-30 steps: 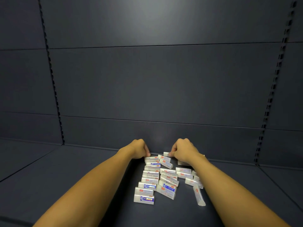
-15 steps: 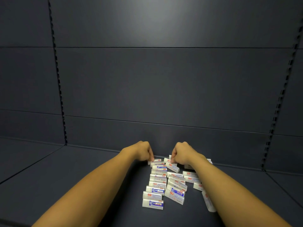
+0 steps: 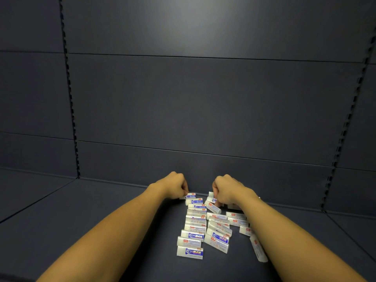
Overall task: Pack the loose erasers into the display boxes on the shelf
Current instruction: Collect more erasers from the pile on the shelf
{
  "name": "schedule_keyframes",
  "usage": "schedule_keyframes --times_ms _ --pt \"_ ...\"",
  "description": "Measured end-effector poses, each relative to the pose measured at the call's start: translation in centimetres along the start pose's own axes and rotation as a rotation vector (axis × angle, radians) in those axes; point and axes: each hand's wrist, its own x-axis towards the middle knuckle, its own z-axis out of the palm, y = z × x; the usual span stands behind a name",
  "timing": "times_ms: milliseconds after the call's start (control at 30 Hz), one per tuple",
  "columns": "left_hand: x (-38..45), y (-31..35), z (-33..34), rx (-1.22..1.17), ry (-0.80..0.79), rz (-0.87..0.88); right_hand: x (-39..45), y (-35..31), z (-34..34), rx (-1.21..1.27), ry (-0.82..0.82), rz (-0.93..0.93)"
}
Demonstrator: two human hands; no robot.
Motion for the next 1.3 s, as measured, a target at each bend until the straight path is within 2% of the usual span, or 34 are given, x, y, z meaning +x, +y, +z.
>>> schedule_keyframes --times_ms 300,467,600,733,867,1100,1300 --pt "-0.2 0.4 -0.1 0.051 0.008 -0.011 -1.1 1.3 0.7 0.2 0.025 0.114" --pt "-0.2 1.1 -2.1 0.019 0.083 -0.012 -3.0 1.6 -1.1 0.222 0.133 0.164" --pt "0.6 3.0 -4.0 0.025 0.147 0.084 -4.9 2.1 -2.8 0.224 0.216 0.209" --pt "1.4 6.0 -4.9 0.067 0.149 0.166 -6.9 2.7 -4.4 0.213 0.287 0.238" --pt "1.7 9.6 -4.3 0.058 0.142 0.222 -10.3 4.1 -5.6 0.109 0.289 0.307" --pt "0.2 17.2 -1.2 0.024 0.143 0.283 -18.3 9.1 -7.2 0.067 0.334 0.501" --pt "-2.1 24.4 0.4 0.053 0.148 0.338 -24.4 12.8 -8.1 0.044 0.335 0.564"
